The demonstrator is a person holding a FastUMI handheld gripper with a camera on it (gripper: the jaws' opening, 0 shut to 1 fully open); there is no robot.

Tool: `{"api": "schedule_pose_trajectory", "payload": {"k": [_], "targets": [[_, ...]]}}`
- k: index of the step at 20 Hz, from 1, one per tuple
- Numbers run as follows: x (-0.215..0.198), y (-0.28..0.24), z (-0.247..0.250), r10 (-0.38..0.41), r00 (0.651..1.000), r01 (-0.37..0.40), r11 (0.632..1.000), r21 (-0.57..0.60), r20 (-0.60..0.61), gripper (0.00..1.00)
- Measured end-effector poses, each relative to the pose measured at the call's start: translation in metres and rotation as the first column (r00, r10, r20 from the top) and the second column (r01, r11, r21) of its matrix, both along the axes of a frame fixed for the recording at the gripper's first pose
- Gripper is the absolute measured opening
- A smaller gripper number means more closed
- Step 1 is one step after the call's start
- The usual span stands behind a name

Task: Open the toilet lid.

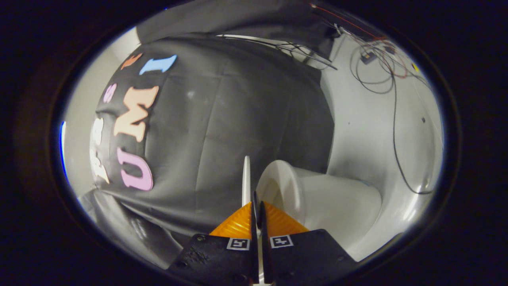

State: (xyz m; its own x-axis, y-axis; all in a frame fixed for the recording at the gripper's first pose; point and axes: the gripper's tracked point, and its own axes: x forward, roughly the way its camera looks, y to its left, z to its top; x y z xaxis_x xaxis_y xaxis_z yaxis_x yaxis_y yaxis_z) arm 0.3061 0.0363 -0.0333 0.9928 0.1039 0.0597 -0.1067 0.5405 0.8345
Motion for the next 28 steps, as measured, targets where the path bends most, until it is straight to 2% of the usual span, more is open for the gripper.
{"api": "schedule_pose_trajectory", "payload": {"k": [3,6,10,17,20,23,25,28], "targets": [[-0.011,0.025,0.037,0.002,0.999,0.003,0.994,-0.106,0.048,0.04],[-0.019,0.065,0.075,0.010,0.997,0.008,0.972,-0.234,0.078,0.04],[-0.032,0.133,0.121,0.062,0.990,-0.003,0.901,-0.435,0.123,0.04],[-0.047,0.215,0.154,0.044,0.995,0.030,0.709,-0.705,0.086,0.04],[-0.051,0.242,0.161,0.044,0.997,0.029,0.604,-0.796,0.070,0.05],[-0.053,0.278,0.166,0.075,0.995,0.020,0.493,-0.870,0.066,0.05],[-0.056,0.306,0.168,0.096,0.993,0.022,0.402,-0.915,0.066,0.06],[-0.056,0.343,0.165,0.148,0.987,0.007,0.320,-0.947,0.057,0.08]]}}
